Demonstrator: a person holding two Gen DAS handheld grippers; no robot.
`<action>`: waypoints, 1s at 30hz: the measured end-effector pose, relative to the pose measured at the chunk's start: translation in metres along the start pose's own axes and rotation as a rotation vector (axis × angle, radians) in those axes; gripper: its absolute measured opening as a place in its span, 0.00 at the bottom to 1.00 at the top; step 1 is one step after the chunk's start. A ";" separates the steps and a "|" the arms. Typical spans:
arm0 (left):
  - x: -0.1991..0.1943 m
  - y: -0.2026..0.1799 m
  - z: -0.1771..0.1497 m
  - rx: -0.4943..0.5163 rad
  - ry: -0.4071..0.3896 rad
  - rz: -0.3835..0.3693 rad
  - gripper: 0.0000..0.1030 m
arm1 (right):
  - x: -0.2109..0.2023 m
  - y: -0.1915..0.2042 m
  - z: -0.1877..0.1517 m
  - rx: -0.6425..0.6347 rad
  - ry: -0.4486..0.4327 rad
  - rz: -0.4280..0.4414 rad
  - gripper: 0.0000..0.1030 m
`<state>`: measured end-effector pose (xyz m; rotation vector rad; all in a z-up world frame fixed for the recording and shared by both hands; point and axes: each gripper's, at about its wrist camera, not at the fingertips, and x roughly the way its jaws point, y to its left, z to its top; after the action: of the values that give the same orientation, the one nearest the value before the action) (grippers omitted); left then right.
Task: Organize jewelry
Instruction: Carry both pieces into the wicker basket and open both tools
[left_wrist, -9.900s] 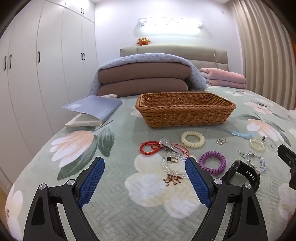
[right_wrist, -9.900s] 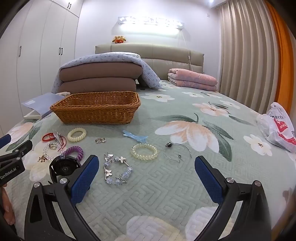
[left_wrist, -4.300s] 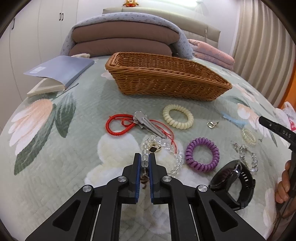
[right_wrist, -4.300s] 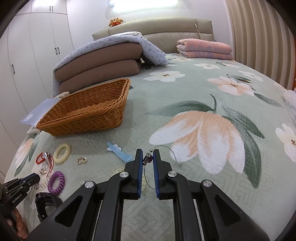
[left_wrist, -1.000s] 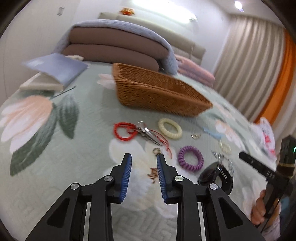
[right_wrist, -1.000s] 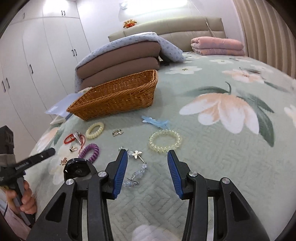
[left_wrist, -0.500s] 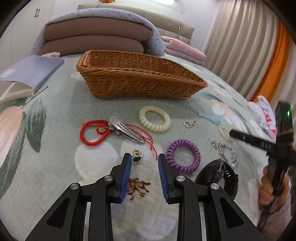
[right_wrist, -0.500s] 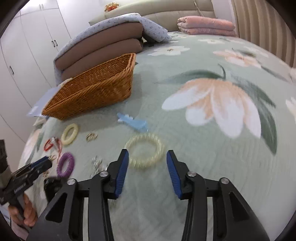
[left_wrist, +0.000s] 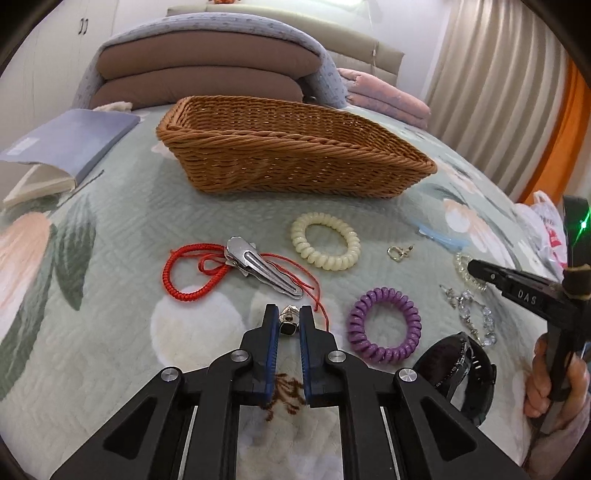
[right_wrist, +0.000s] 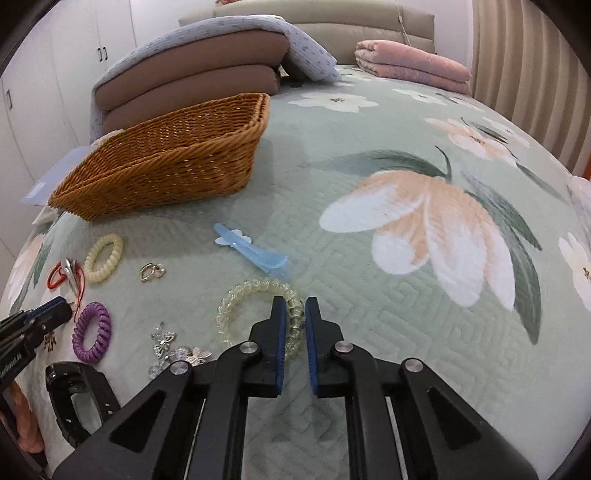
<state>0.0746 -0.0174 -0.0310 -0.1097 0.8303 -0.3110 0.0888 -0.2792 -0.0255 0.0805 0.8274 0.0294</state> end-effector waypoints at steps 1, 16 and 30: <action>-0.002 0.001 0.000 -0.004 -0.008 -0.004 0.10 | -0.003 0.001 -0.001 -0.004 -0.014 0.016 0.11; -0.055 -0.024 0.014 0.078 -0.217 0.119 0.10 | -0.069 0.025 0.031 -0.063 -0.179 0.097 0.11; -0.052 -0.030 0.080 0.119 -0.324 0.161 0.10 | -0.051 0.058 0.116 -0.115 -0.275 0.111 0.11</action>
<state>0.0942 -0.0319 0.0661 0.0185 0.4942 -0.1838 0.1402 -0.2315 0.0951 0.0209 0.5446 0.1665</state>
